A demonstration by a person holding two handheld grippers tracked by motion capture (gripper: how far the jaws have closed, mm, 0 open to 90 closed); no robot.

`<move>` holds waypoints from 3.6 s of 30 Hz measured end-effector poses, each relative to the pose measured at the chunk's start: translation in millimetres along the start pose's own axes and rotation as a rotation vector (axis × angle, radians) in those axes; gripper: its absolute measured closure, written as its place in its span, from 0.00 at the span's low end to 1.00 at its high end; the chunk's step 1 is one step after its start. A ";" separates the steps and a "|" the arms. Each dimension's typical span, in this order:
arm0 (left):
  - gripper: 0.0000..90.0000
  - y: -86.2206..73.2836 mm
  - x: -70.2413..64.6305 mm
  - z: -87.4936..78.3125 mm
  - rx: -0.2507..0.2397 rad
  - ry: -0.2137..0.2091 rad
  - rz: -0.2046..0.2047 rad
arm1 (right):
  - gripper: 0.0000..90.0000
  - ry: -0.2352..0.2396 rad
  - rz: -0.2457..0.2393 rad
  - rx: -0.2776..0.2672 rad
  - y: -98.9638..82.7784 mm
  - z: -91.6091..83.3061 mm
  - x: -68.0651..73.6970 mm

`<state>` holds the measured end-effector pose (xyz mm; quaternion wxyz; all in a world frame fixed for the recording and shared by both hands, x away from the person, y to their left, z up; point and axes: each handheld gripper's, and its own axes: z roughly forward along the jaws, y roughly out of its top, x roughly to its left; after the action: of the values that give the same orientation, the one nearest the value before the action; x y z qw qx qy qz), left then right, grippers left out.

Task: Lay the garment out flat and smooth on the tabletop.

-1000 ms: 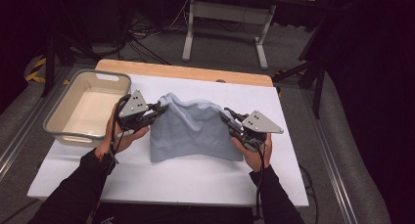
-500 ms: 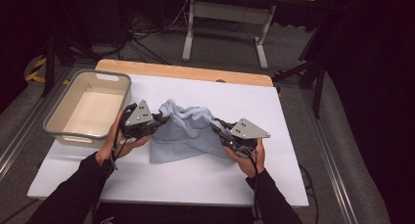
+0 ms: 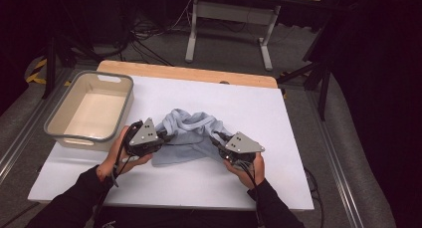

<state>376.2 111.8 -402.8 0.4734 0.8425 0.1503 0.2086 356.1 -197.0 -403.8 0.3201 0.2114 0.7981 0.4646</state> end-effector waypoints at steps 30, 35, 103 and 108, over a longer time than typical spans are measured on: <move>0.93 -33.9 0.5 35.9 0.167 -0.026 0.024 | 0.82 0.088 0.040 0.206 -39.9 30.9 0.2; 0.93 -36.5 0.0 39.6 0.190 -0.022 0.029 | 0.80 0.080 0.038 0.213 -42.7 32.7 -0.8; 0.54 -34.2 15.2 27.2 0.088 -0.012 -0.078 | 0.96 0.170 0.318 0.031 -1.8 22.2 -34.7; 0.45 -29.1 25.9 26.0 0.054 -0.005 -0.109 | 0.96 0.161 0.297 0.028 0.3 20.8 -32.6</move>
<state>409.9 119.2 -434.5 0.4613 0.8461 0.2007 0.1763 393.9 -204.9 -400.8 0.1799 0.2934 0.7877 0.5110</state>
